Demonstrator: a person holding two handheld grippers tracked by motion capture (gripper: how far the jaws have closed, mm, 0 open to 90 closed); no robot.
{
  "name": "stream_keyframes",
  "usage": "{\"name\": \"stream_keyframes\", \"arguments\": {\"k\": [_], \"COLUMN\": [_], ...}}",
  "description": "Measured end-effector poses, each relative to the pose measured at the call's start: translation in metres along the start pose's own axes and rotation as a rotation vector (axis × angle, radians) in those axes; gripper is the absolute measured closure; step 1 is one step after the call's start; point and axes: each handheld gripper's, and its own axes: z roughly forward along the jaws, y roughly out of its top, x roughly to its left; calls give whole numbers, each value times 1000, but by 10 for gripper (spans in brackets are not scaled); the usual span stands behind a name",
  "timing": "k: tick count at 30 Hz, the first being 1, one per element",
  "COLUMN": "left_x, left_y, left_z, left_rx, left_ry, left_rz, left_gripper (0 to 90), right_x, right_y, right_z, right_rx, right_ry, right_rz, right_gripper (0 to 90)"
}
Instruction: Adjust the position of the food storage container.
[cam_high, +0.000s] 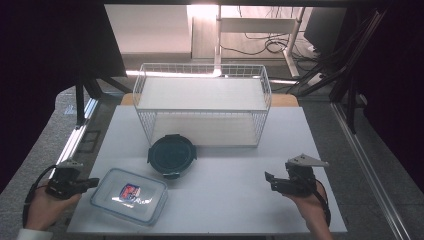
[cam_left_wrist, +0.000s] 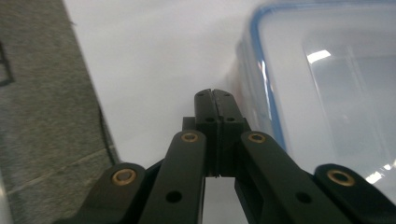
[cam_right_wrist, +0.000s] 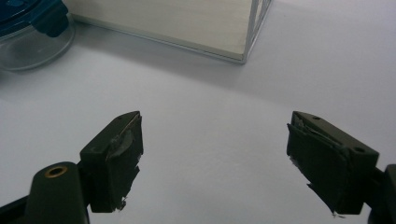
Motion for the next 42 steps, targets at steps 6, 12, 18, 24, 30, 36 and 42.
{"name": "stream_keyframes", "arguments": {"k": [6,12,18,24,30,36,42], "left_x": [-2,-4,-13,-21,-25,-26,-46], "left_y": [-2,-4,-10,-15,-20,-22,-19], "left_z": [1,1,0,-2,-1,1,6], "left_rx": [3,2,1,9,42,43,65], "left_ry": [2,-28,-54,-76,-62,-84,-98], "left_rz": [2,4,10,16,40,35,64], "left_gripper": [900,900,900,900,900,900,899], "right_x": [0,-1,0,0,-1,-2,0], "right_y": [0,0,0,0,0,-1,0], "right_z": [-1,-1,0,0,1,1,2], "right_rx": [-5,-2,-2,1,4,5,6], "right_ry": [0,-1,1,3,5,4,7], "right_rz": [0,3,0,3,3,7,3], "right_gripper": [184,184,184,184,184,183,183]}}
